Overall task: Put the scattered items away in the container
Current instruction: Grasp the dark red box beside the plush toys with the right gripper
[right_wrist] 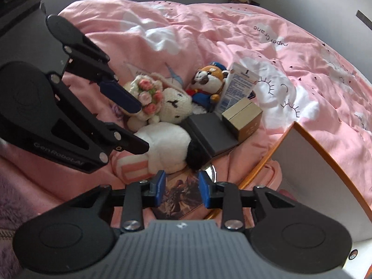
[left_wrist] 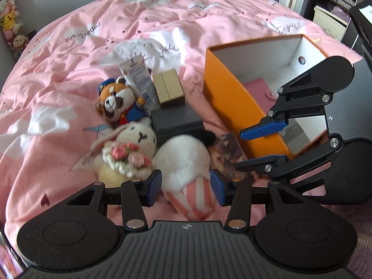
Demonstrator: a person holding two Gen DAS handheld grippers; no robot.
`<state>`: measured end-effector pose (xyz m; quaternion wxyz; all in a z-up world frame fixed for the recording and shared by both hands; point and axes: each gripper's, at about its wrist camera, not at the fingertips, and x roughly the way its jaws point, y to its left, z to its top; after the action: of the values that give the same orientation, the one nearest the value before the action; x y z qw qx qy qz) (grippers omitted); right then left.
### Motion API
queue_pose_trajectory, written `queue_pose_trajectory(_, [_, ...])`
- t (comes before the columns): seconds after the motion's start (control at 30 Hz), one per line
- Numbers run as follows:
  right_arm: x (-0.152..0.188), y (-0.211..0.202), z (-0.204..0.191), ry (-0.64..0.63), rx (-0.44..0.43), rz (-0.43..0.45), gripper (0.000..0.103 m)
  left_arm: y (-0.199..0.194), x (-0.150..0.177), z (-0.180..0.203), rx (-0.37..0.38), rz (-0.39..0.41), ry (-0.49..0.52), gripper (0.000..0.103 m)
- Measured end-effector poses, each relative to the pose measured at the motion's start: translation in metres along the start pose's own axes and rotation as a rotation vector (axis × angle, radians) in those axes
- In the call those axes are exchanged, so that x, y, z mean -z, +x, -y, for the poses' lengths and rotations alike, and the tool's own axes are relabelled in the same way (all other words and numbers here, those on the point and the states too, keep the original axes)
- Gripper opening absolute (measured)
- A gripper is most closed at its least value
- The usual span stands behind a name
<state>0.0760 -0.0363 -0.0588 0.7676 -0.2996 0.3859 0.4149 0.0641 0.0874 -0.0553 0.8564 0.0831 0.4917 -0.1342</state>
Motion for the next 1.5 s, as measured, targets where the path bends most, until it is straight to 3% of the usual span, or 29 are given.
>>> queue_pose_trajectory(0.23, [0.004,0.024,-0.027,-0.088,0.006,-0.089,0.039,0.001,0.023,-0.004,-0.043,-0.044,-0.060,0.055])
queue_pose_trajectory(0.5, [0.003,0.060,-0.047,-0.151,0.101,-0.198,0.052,0.002,0.028,-0.011,-0.041,-0.027,-0.096,0.054])
queue_pose_trajectory(0.57, [0.003,0.066,-0.049,-0.161,0.146,-0.210,0.063,0.003,0.029,-0.013,-0.043,-0.028,-0.099,0.053])
queue_pose_trajectory(0.7, [0.004,0.078,-0.048,-0.163,0.166,-0.243,0.065,0.005,0.033,-0.017,-0.038,-0.031,-0.098,0.047])
queue_pose_trajectory(0.9, [0.006,0.094,-0.048,-0.178,0.185,-0.261,0.082,0.011,0.035,-0.019,-0.044,-0.045,-0.080,0.047])
queue_pose_trajectory(1.03, [0.008,0.103,-0.046,-0.174,0.192,-0.259,0.085,0.012,0.034,-0.019,-0.044,-0.050,-0.077,0.047])
queue_pose_trajectory(1.13, [0.008,0.102,-0.045,-0.176,0.209,-0.251,0.077,0.012,0.034,-0.020,-0.040,-0.043,-0.088,0.047])
queue_pose_trajectory(1.3, [0.009,0.084,-0.050,-0.188,0.268,-0.212,0.046,0.007,0.034,-0.022,-0.036,-0.024,-0.115,0.047])
queue_pose_trajectory(1.5, [0.005,0.061,-0.051,-0.211,0.352,-0.159,0.030,0.002,0.034,-0.021,-0.044,-0.007,-0.117,0.047])
